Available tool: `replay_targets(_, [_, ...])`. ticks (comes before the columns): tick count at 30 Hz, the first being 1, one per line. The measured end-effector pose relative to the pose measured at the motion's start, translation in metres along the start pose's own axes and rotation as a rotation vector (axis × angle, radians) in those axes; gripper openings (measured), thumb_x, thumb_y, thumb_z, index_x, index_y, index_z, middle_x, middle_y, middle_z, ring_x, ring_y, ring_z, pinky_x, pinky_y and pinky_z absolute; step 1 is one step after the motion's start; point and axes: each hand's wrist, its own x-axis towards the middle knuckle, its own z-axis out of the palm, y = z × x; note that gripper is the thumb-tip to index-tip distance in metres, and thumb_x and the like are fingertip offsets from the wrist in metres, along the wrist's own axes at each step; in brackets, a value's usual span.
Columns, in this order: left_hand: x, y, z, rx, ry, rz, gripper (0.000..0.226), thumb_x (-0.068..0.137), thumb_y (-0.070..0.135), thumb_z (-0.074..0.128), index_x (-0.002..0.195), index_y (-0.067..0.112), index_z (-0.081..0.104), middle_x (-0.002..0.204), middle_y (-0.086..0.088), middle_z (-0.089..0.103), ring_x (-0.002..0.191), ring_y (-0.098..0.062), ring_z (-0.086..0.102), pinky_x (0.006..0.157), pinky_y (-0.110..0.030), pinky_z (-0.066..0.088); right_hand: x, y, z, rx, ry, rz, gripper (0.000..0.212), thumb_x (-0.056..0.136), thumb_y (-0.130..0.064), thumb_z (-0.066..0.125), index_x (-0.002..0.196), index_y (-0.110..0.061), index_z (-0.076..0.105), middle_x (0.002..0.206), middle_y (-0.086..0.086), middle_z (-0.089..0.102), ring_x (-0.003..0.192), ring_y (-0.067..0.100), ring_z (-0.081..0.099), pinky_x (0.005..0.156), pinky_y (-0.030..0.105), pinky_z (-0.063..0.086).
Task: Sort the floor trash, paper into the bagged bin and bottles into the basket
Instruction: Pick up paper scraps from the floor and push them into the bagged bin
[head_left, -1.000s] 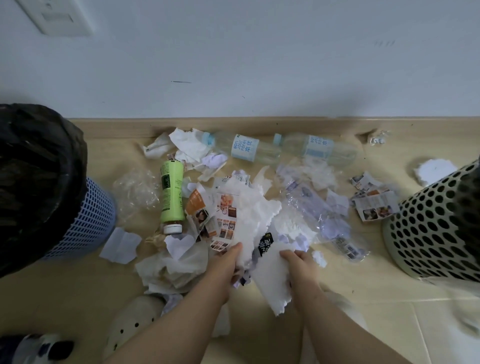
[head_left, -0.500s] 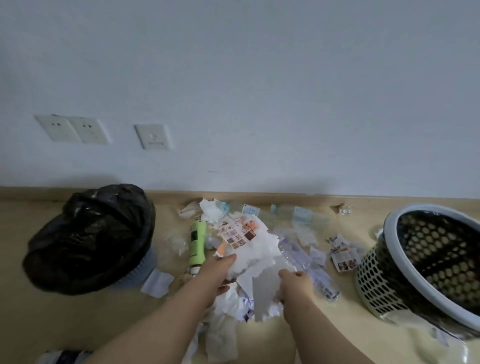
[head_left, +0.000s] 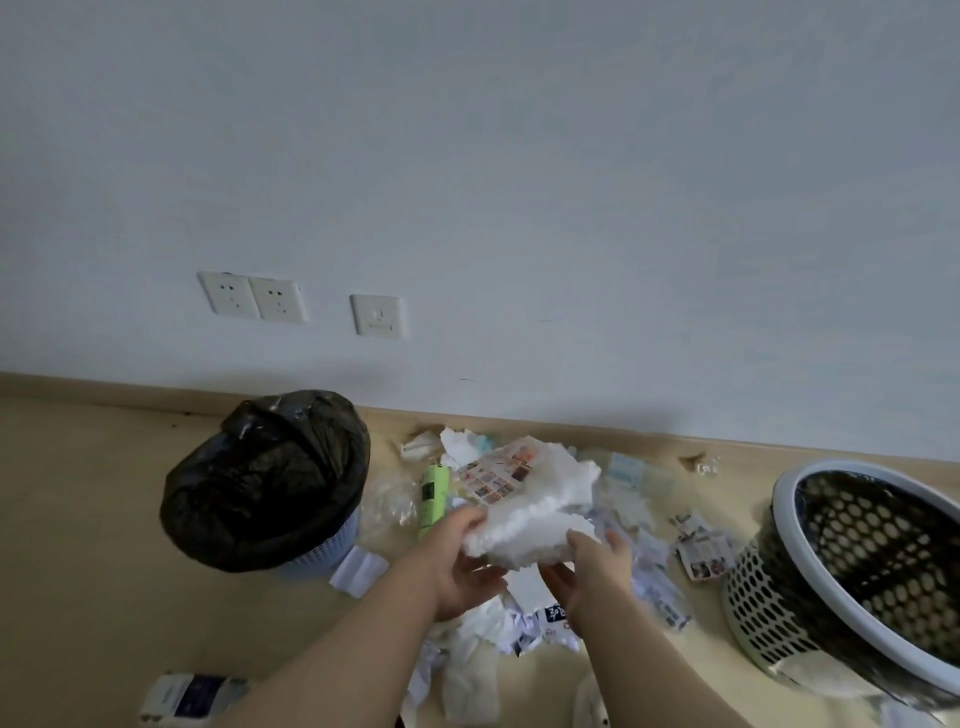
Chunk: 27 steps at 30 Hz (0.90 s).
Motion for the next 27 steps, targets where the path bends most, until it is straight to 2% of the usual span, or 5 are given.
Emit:
replay_targets(4, [-0.003, 0.004, -0.007, -0.233, -0.031, -0.072, 0.026, 0.089, 0.021, 0.054, 0.092, -0.005, 0.057, 0.072, -0.023, 0.064, 0.068, -0.034, 0.061, 0.048, -0.044, 0.057, -0.004, 0.004, -0.003, -0.079, -0.023, 0.010, 0.051, 0.092, -0.002, 0.048, 0.137, -0.024, 0.036, 0.078, 0.007, 0.047, 0.069, 0.027, 0.061, 0.044, 0.027, 0.054])
replay_targets(11, [0.006, -0.007, 0.000, 0.223, 0.166, 0.090, 0.013, 0.086, 0.021, 0.058, 0.085, 0.009, 0.054, 0.080, -0.012, 0.058, 0.072, -0.023, 0.059, 0.064, -0.035, 0.054, 0.001, 0.003, -0.007, -0.138, -0.053, 0.004, 0.050, 0.092, 0.000, 0.042, 0.137, -0.018, 0.037, 0.076, 0.009, 0.051, 0.068, 0.027, 0.058, 0.054, 0.034, 0.053])
replay_targets(15, [0.009, -0.005, 0.003, 0.199, 0.154, 0.130, 0.010, 0.086, 0.013, 0.060, 0.093, 0.008, 0.054, 0.093, -0.012, 0.060, 0.069, -0.021, 0.061, 0.057, -0.034, 0.056, -0.001, 0.000, -0.004, -0.081, -0.125, 0.003, 0.051, 0.093, -0.001, 0.044, 0.139, -0.020, 0.036, 0.094, 0.015, 0.057, 0.101, 0.039, 0.063, 0.055, 0.035, 0.052])
replay_targets(19, [0.006, -0.002, 0.003, 0.080, 0.145, 0.157, 0.010, 0.088, 0.009, 0.057, 0.095, 0.002, 0.055, 0.073, -0.014, 0.061, 0.048, -0.019, 0.060, 0.044, -0.027, 0.055, -0.007, -0.002, 0.003, -0.034, -0.268, 0.016, 0.055, 0.095, -0.009, 0.046, 0.142, -0.030, 0.028, 0.105, 0.011, 0.052, 0.085, 0.032, 0.064, 0.060, 0.036, 0.054])
replay_targets(27, [-0.002, 0.022, -0.036, -0.270, 0.314, 0.327, 0.023, 0.085, 0.012, 0.058, 0.106, 0.003, 0.054, 0.098, -0.017, 0.053, 0.065, -0.021, 0.052, 0.050, -0.027, 0.051, -0.005, 0.013, 0.025, -0.138, -0.298, 0.039, 0.047, 0.094, -0.022, 0.052, 0.139, -0.022, 0.038, 0.099, 0.004, 0.058, 0.084, 0.025, 0.063, 0.066, 0.035, 0.053])
